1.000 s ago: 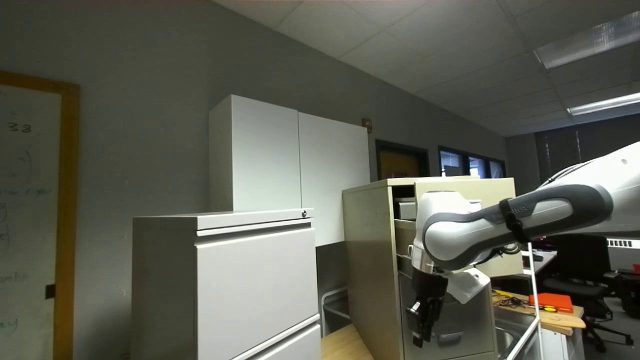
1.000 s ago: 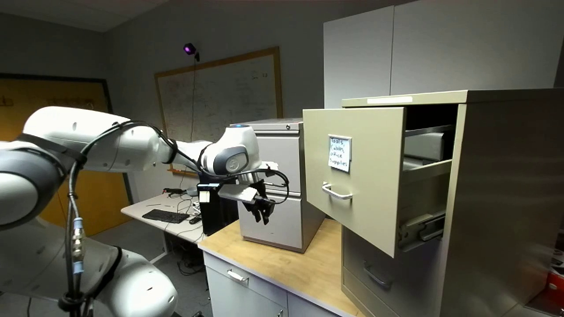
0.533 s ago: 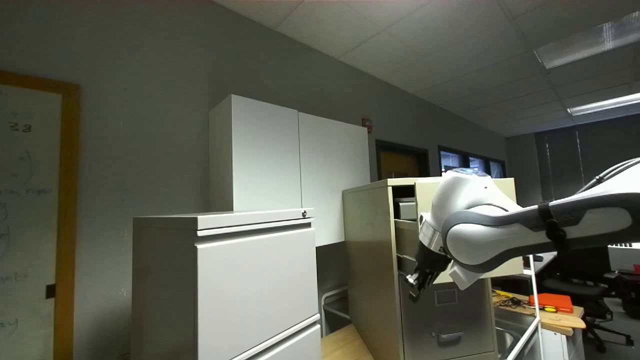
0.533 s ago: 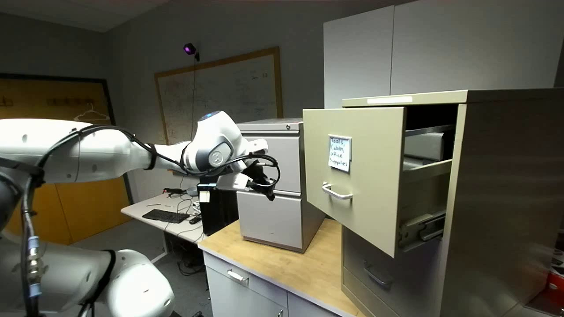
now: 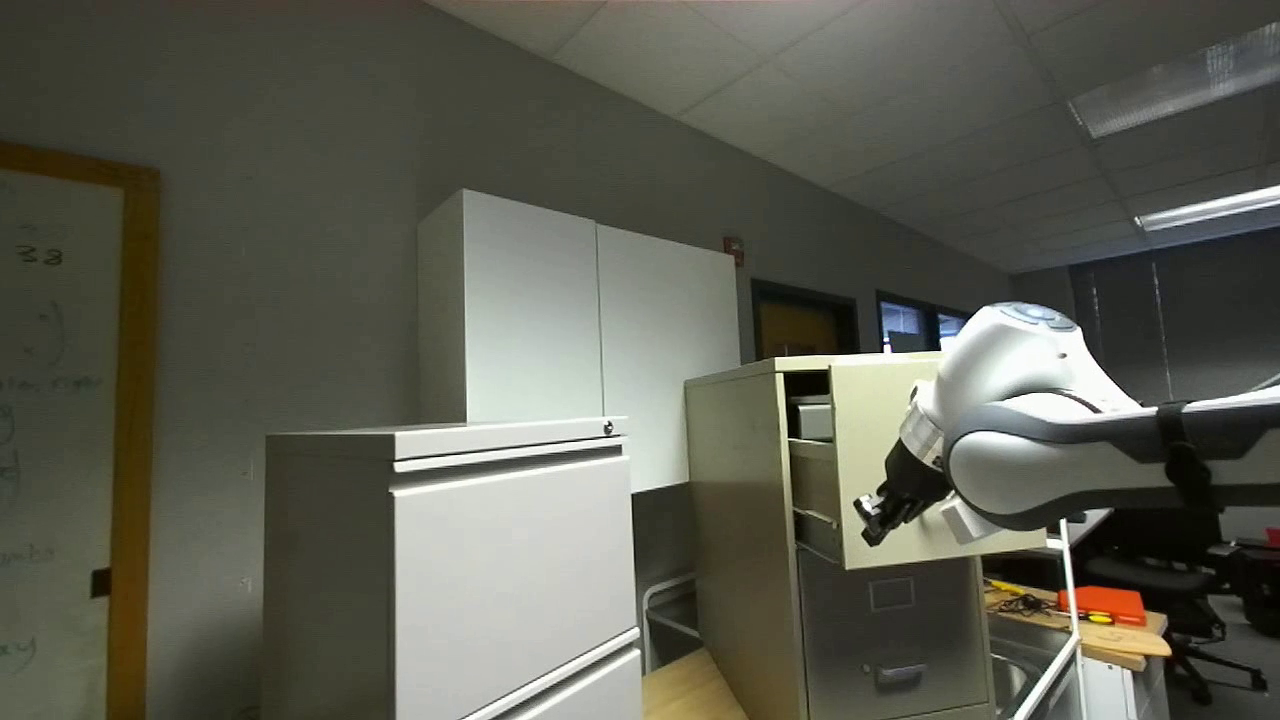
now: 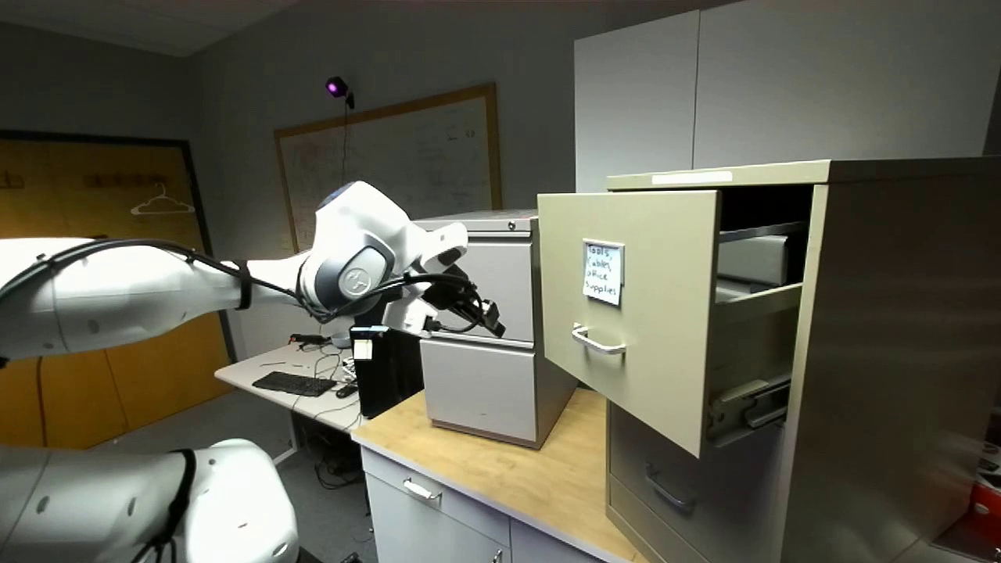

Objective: Close the top drawer

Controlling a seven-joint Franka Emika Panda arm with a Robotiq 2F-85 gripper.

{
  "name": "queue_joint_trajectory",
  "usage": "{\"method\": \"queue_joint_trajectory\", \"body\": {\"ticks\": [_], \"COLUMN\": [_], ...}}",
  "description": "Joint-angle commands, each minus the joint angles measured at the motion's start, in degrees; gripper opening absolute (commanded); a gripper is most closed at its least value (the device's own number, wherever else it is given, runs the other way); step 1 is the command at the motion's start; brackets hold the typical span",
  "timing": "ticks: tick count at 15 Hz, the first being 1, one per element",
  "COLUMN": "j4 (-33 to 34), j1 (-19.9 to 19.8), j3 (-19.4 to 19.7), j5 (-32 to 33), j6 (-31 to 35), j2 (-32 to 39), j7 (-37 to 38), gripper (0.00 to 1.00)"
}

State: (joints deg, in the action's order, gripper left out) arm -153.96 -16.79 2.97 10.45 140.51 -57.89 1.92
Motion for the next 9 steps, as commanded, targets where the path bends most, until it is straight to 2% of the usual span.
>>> {"method": "queue_joint_trajectory", "body": {"ticks": [1, 5, 9], "j4": [-1.46, 0.09, 1.74], "j1": [-1.93, -2.37, -2.85], "j3": [2.15, 4.67, 5.2], "j5": [0.13, -0.17, 0.11], "j6": [1.46, 5.39, 12.37], "j2": [-4.61, -4.36, -1.1], "j7": [1.16, 0.05, -0.37], "gripper": [0.0, 0.0, 0.0]}}
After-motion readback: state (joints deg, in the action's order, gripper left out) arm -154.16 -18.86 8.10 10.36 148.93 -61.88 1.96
